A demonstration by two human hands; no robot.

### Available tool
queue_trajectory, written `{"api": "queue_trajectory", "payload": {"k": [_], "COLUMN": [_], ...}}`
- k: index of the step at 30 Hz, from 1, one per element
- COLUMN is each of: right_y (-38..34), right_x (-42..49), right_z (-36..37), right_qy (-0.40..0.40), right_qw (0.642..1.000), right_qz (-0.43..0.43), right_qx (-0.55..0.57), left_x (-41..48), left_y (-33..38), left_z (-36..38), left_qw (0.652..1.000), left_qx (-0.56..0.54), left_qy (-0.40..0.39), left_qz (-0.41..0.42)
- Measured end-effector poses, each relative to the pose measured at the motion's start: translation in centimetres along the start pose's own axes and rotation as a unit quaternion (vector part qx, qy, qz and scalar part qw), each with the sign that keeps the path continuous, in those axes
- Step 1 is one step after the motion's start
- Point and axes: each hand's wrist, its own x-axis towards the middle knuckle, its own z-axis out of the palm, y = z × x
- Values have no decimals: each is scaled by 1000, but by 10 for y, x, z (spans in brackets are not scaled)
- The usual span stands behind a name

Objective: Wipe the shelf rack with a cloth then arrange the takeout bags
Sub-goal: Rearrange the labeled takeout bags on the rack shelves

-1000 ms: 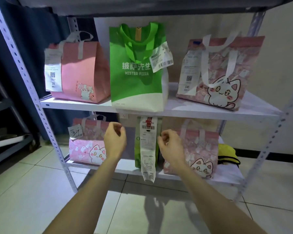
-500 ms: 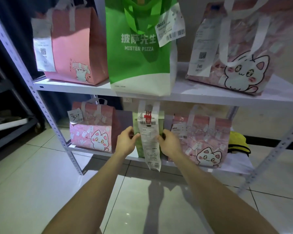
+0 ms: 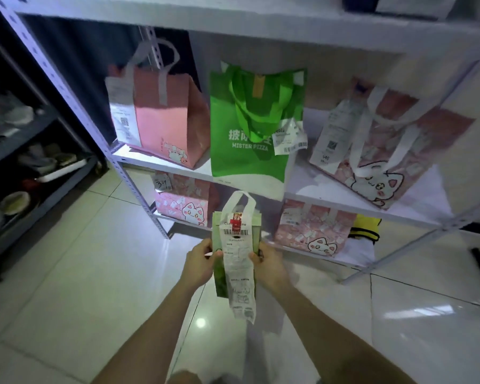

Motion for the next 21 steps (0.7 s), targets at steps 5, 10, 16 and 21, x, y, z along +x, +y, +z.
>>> {"api": "queue_trajectory", "payload": {"k": [5, 10, 16, 21], "right_y": [-94, -194, -306, -395], "right_x": [-76, -118, -143, -150], "right_z": [-27, -52, -88, -140], "right_qy": [-43, -35, 64, 189], "right_qw": [999, 998, 991, 967], "right_qz": [-2, -40, -116, -170], "right_qx": [-23, -25, 8, 29], "left_x": [-80, -125, -132, -131], "left_y": [62, 136, 233, 322], "left_z": [-73, -151, -234, -275], "left_qw": [998, 1000, 995, 974], "left_qx": [-16, -16, 8, -41], "left_qy": [2, 18, 34, 59], "left_qz": [-53, -13, 93, 213]}}
